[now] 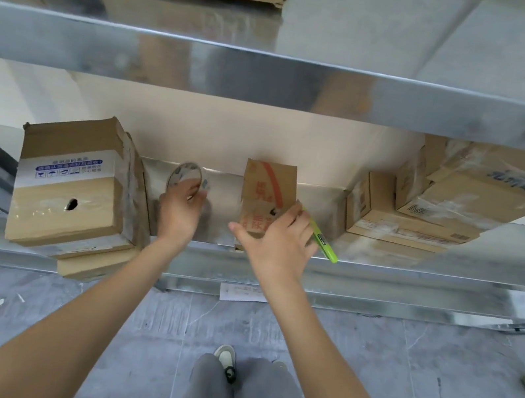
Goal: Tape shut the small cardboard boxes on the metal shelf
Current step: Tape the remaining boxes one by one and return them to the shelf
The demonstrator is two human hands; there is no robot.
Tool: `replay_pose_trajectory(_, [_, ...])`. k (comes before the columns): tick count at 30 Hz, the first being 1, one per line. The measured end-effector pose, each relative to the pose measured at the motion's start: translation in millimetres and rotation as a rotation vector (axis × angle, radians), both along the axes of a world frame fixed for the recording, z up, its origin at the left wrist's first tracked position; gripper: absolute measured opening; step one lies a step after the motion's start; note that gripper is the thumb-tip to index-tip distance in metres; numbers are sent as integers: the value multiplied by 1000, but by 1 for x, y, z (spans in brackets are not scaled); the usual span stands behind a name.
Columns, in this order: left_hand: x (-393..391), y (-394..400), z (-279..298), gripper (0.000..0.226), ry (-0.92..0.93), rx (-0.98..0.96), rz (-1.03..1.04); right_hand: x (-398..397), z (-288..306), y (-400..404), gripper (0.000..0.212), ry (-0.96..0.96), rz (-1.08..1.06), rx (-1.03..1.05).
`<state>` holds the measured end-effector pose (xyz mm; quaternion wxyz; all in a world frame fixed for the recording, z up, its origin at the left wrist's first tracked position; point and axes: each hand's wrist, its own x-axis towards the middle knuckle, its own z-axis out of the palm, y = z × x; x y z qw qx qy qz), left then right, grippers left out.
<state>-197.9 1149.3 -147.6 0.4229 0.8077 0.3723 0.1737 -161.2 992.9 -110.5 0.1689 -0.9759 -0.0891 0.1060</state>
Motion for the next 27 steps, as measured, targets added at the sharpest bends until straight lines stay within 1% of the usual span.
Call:
replay_pose_trajectory(3, [1, 12, -17, 19, 163, 138, -142, 11, -5, 1, 125, 9, 26, 9])
replay_pose_trajectory(5, [3, 20, -22, 16, 256, 190, -233, 23, -4, -5, 122, 81, 139, 43])
replay_pose_trajectory(7, [4, 25, -24, 12, 288, 221, -276, 42, 3, -14, 120, 171, 303, 21])
replay_pose_trajectory(9, [4, 24, -23, 20, 234, 242, -264, 62, 11, -20, 119, 225, 486, -68])
replay_pose_trajectory(10, [4, 21, -20, 26, 182, 230, -224, 70, 15, -21, 120, 243, 569, -121])
replay_pose_trajectory(12, [6, 14, -6, 39, 33, 178, -130, 84, 19, -21, 122, 270, 681, -211])
replay_pose_trajectory(13, [10, 10, 3, 42, -58, 171, -141, 89, 20, -20, 122, 269, 713, -242])
replay_pose_trajectory(14, [14, 6, 11, 44, -116, 178, -218, 94, 20, -19, 123, 254, 737, -269])
replay_pose_trajectory(15, [19, 1, 17, 47, -117, 199, -350, 98, 20, -18, 124, 227, 758, -296])
replay_pose_trajectory(17, [26, -9, 20, 50, 24, 320, -609, 99, 18, -15, 128, 159, 793, -353])
replay_pose_trajectory(18, [28, -12, 17, 50, 105, 393, -672, 97, 15, -13, 133, 132, 800, -373])
replay_pose_trajectory(19, [28, -15, 14, 50, 159, 446, -684, 93, 12, -11, 138, 108, 798, -380])
replay_pose_trajectory(21, [28, -18, 12, 53, 189, 491, -667, 82, 2, -10, 146, 38, 766, -352])
replay_pose_trajectory(24, [28, -20, 11, 52, 207, 522, -643, 67, -5, -9, 142, -59, 689, -280])
replay_pose_trajectory(27, [30, -21, 12, 53, 242, 525, -623, 50, -7, -16, 139, -129, 693, -272])
